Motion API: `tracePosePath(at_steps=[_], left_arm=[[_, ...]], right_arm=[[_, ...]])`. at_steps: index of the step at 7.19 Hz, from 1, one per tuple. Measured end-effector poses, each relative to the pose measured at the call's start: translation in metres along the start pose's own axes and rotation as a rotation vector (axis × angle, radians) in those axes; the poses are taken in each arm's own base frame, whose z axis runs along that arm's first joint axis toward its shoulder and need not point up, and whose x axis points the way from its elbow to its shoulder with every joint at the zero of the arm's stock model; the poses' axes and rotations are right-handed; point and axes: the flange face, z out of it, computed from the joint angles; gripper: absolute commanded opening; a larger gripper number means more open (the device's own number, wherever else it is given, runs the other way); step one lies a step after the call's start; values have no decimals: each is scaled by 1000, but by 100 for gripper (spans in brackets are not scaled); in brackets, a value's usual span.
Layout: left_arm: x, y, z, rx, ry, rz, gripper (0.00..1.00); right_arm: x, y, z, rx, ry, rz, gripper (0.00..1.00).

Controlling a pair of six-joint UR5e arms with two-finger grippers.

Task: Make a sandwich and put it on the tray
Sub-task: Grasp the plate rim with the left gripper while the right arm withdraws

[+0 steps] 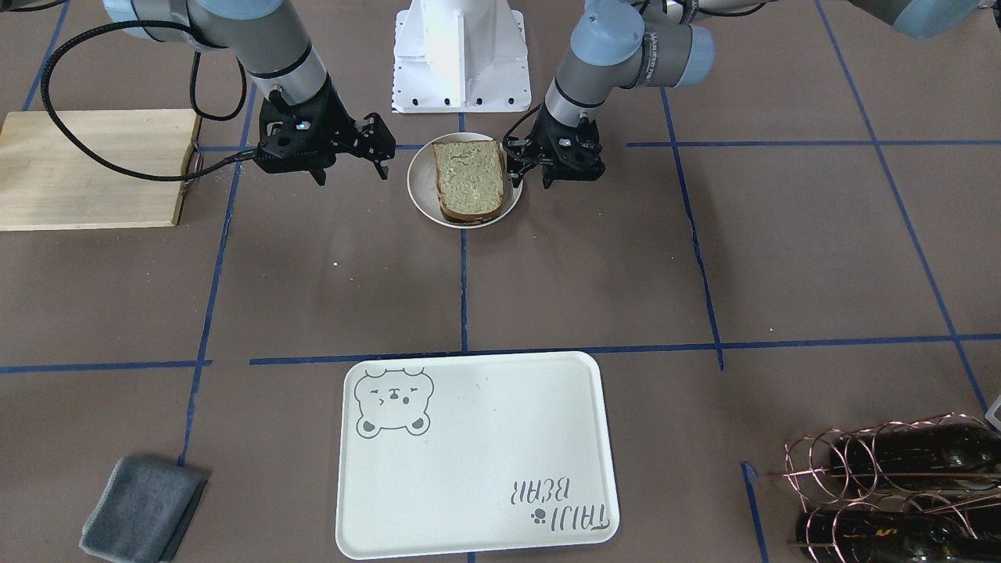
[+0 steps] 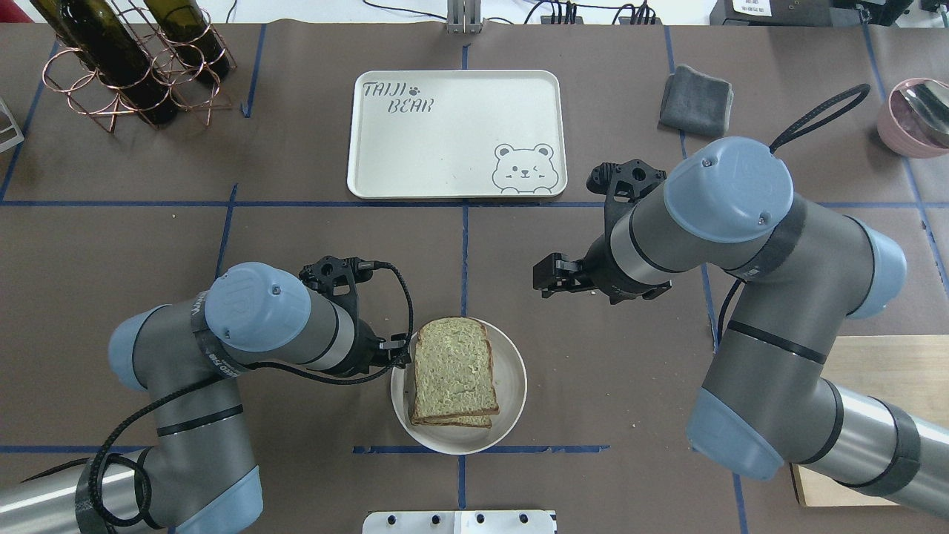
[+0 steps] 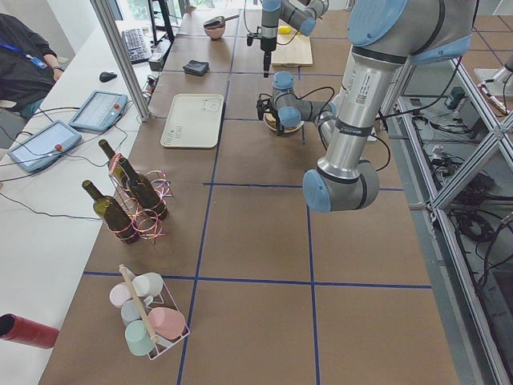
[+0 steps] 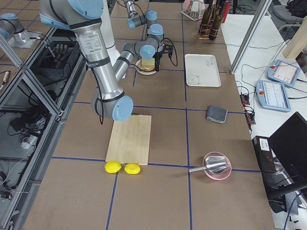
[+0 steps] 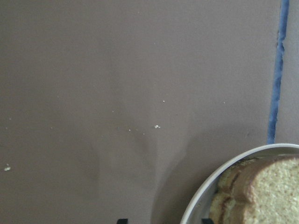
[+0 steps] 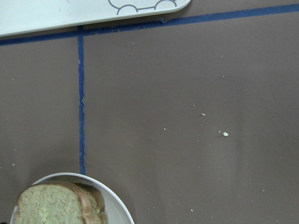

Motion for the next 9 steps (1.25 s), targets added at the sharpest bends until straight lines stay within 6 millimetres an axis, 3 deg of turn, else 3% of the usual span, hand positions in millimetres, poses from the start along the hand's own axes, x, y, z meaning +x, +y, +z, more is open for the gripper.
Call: tracePosePath(at_steps=[8, 9], left_arm=[[6, 26, 29, -48, -22, -19, 34], [7, 28, 31, -50, -15, -19, 25]], right_arm=[[0, 0, -2, -5, -9, -1, 100], [0, 0, -2, -5, -9, -1, 100]])
